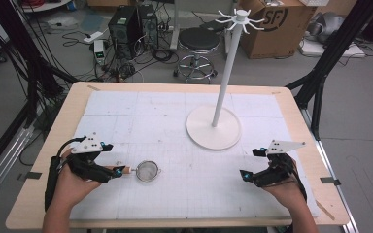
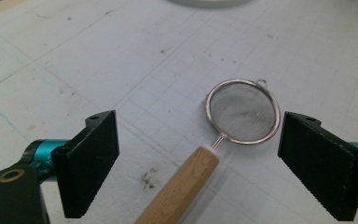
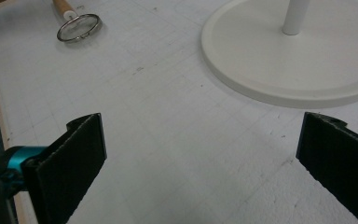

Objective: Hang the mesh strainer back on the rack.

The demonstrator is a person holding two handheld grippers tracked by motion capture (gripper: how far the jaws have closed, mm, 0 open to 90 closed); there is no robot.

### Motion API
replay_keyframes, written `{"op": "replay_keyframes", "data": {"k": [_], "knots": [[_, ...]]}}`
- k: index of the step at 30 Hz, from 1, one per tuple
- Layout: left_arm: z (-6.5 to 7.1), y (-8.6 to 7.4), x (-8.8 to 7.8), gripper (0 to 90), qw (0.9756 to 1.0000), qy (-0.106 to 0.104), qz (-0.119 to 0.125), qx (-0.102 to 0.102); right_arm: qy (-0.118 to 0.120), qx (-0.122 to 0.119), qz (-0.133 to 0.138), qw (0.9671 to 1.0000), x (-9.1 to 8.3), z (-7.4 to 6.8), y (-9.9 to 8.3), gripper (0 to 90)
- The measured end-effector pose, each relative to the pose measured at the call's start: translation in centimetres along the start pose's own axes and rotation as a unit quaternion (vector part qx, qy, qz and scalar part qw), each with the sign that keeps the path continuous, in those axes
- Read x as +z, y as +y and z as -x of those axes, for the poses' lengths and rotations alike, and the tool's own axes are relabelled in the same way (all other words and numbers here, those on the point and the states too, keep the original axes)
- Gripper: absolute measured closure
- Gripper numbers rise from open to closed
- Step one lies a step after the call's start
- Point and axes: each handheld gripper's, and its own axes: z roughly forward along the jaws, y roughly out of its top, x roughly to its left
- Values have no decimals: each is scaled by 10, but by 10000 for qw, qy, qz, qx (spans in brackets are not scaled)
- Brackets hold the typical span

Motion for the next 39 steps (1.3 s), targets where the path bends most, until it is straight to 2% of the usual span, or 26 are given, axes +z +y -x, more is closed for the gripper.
{"op": "replay_keyframes", "data": {"k": [5,11,14,16,20,21,22,24,25,26,29,31,33,34,36,38,39], "knots": [[-5,0,5,119,9992,-14,-396,109,22,-37,-31,10000,2,0,0,4],[-7,5,14,118,9958,-63,-853,334,32,-34,-25,10000,2,-1,0,4],[-8,4,22,122,9935,-143,-1066,362,25,-36,-33,10000,2,-1,0,4],[-7,2,28,130,9915,-217,-1225,387,31,-24,-41,10000,2,-1,0,4],[-7,1,39,158,9851,-245,-1612,540,35,-28,-44,10000,3,-1,0,4],[-6,0,41,178,9849,-250,-1630,533,35,-30,-43,10000,3,-1,0,4],[-6,0,43,196,9835,-267,-1703,557,35,-19,-54,10000,3,-1,0,4],[-6,-1,45,245,9819,-341,-1776,572,44,-16,-53,10000,3,-1,0,4],[-6,-2,47,329,9812,-394,-1798,576,38,-10,-64,10000,2,-1,0,4],[-6,-2,47,329,9796,-455,-1849,637,38,-10,-64,10000,2,-1,0,4],[-4,-2,50,443,9747,-482,-2056,733,47,-7,-60,10000,3,-1,0,4],[-3,0,51,485,9715,-419,-2167,868,52,-18,-60,10000,3,0,0,4],[-2,1,52,566,9682,-457,-2263,959,44,-11,-70,10000,3,0,0,4],[0,2,53,566,9670,-455,-2306,986,44,-11,-70,10000,3,0,0,4],[2,3,55,598,9633,-464,-2372,1168,49,-9,-57,10000,3,0,0,4],[5,5,56,627,9609,-503,-2408,1273,34,5,-49,10000,2,0,0,4],[6,5,56,640,9605,-510,-2408,1299,33,3,-48,10000,2,0,0,4]]}}
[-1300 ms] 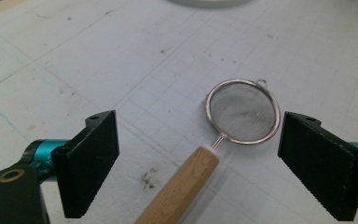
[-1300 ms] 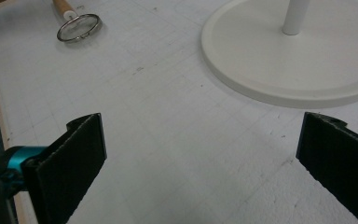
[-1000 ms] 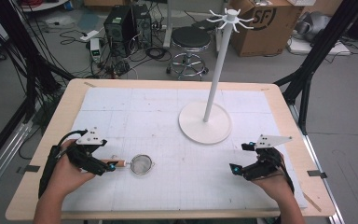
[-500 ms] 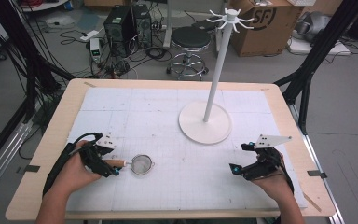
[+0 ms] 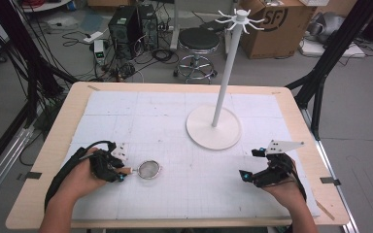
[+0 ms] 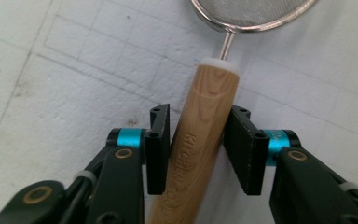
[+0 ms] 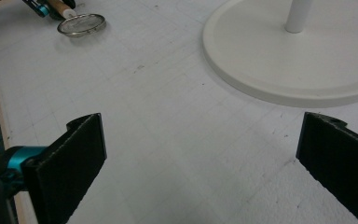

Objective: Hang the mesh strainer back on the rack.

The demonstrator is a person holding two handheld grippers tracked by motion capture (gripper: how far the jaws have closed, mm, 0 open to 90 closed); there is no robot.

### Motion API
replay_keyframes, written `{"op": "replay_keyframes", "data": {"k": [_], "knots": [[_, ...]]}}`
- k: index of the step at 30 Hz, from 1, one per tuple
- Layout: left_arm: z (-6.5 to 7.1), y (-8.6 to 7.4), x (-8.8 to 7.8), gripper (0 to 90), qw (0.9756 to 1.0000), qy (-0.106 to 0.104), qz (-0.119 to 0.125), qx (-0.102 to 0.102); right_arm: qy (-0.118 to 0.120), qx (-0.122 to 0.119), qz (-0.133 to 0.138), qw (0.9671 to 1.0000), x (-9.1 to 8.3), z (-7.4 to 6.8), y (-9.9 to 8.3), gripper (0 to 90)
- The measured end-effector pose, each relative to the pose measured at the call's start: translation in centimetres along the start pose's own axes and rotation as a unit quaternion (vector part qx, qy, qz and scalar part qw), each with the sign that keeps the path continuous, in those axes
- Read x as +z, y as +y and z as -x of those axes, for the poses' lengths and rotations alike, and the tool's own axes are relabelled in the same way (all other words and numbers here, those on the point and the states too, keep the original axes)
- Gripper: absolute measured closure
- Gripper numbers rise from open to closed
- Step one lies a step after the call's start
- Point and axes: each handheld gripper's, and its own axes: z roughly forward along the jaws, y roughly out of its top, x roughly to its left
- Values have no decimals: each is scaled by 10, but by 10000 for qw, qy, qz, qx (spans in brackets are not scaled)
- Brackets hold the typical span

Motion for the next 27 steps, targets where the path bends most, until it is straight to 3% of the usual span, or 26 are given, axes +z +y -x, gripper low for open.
{"op": "replay_keyframes", "data": {"k": [8,16,27], "knots": [[9,12,4,696,9996,-117,108,250,8,-19,6,10000,0,0,0,4],[23,38,15,698,9981,-235,263,511,11,-15,31,10000,0,0,0,4],[37,65,27,698,9960,-343,411,722,16,-4,52,10000,-1,0,0,4]]}}
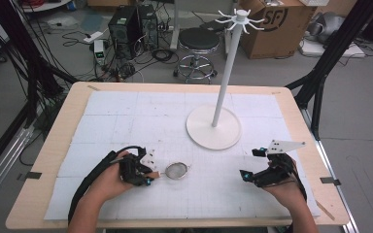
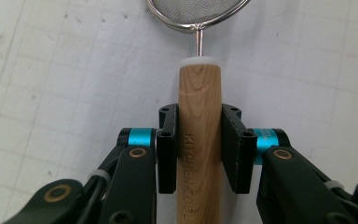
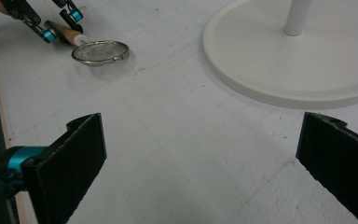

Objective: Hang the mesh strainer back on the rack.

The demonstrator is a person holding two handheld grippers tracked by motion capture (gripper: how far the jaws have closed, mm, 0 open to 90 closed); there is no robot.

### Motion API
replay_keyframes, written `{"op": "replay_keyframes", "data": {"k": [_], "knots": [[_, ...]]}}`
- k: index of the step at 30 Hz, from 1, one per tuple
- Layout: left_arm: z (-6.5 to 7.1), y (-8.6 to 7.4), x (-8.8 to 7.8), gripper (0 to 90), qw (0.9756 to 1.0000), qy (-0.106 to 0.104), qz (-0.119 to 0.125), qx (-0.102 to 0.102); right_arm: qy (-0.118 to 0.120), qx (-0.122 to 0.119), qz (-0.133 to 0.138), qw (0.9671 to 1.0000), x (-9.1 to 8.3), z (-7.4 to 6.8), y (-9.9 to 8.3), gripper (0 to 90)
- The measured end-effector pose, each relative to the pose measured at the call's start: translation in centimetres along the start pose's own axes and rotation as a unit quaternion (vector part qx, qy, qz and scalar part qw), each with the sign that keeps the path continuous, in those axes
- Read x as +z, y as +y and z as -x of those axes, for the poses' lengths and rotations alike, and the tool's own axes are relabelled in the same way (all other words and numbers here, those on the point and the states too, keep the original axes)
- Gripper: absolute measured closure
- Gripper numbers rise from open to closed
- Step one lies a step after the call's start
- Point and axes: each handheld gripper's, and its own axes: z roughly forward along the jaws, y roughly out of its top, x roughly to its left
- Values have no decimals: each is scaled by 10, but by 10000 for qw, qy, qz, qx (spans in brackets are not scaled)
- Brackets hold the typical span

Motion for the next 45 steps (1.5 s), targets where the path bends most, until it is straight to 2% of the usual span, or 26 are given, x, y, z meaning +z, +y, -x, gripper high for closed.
{"op": "replay_keyframes", "data": {"k": [6,8,10,18,23,26,27,29,32,39,45], "knots": [[5,15,8,695,9999,-47,115,113,-3,-10,-17,10000,0,0,0,4],[7,17,9,665,9996,-48,256,104,-1,-2,-5,10000,0,0,0,4],[8,17,8,611,9992,-29,392,-16,5,7,2,10000,0,0,0,4],[10,-6,-4,592,9987,-7,482,-194,7,-4,10,10000,0,0,0,4],[9,-23,-11,595,9989,59,369,-293,3,3,-10,10000,1,0,0,4],[8,-30,-12,613,9987,23,380,-337,5,-2,-18,10000,2,0,0,4],[8,-30,-11,640,9990,-29,341,-274,-2,-5,-34,10000,2,0,0,4],[10,-27,-9,659,9995,39,283,-144,10,-17,-39,10000,3,0,0,4],[12,-20,-8,694,9997,18,262,-4,6,-31,-34,10000,3,0,0,4],[16,-3,1,696,9995,49,233,212,-1,-10,-15,10000,1,1,0,4],[19,17,10,697,9990,-36,202,405,13,2,13,10000,1,1,0,4]]}}
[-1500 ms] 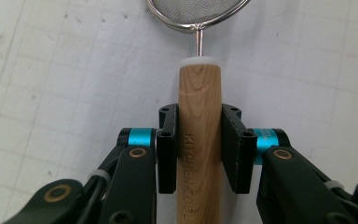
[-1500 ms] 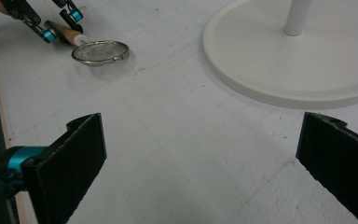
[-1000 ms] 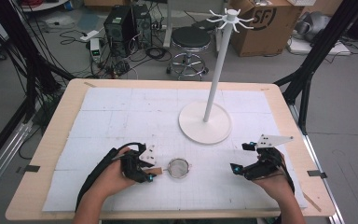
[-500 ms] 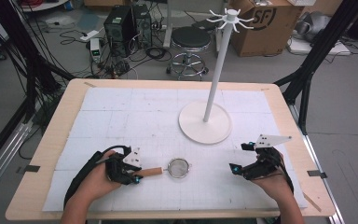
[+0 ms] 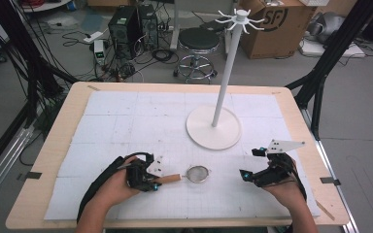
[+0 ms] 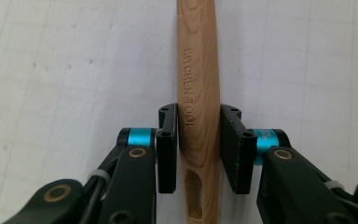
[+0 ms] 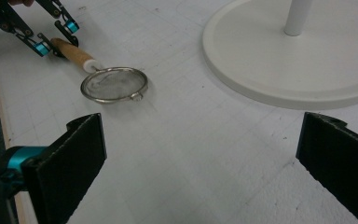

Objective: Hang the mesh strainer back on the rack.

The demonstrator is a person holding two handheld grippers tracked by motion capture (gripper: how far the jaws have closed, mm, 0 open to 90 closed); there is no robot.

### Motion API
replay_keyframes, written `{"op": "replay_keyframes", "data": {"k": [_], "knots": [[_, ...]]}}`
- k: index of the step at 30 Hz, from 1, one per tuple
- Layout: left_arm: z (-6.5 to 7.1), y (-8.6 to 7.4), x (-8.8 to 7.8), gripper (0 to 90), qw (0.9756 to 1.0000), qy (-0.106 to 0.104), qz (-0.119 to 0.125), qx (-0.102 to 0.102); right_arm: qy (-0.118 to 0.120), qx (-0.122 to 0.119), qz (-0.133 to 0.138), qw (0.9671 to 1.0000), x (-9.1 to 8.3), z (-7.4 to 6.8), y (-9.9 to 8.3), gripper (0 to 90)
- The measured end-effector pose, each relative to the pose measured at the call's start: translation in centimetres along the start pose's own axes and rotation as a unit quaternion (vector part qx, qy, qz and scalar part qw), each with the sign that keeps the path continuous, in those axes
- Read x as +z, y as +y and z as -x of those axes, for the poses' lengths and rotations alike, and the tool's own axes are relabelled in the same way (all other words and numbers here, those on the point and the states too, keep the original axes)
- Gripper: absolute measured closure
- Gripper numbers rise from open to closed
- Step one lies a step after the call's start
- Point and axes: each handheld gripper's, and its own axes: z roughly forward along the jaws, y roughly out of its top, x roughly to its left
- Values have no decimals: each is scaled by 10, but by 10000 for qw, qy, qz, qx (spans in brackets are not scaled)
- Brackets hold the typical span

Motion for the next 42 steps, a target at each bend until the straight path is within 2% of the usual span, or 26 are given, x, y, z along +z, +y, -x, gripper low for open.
{"op": "replay_keyframes", "data": {"k": [5,11,21,29,34,37,42], "knots": [[1,20,11,697,9998,-37,23,186,-2,4,18,10000,-1,0,0,4],[2,42,24,697,9994,-129,68,303,2,17,39,10000,-2,1,0,4],[3,57,34,696,9991,-133,158,381,20,0,39,10000,-1,0,0,4],[4,75,41,695,9981,-93,11,611,14,-3,39,10000,-1,1,0,4],[4,79,45,690,9982,-65,37,596,21,19,47,10000,-2,1,0,4],[3,78,43,614,9985,-60,22,539,23,29,48,10000,-2,0,0,4],[0,71,41,558,9993,6,60,368,29,24,61,10000,-3,0,0,4]]}}
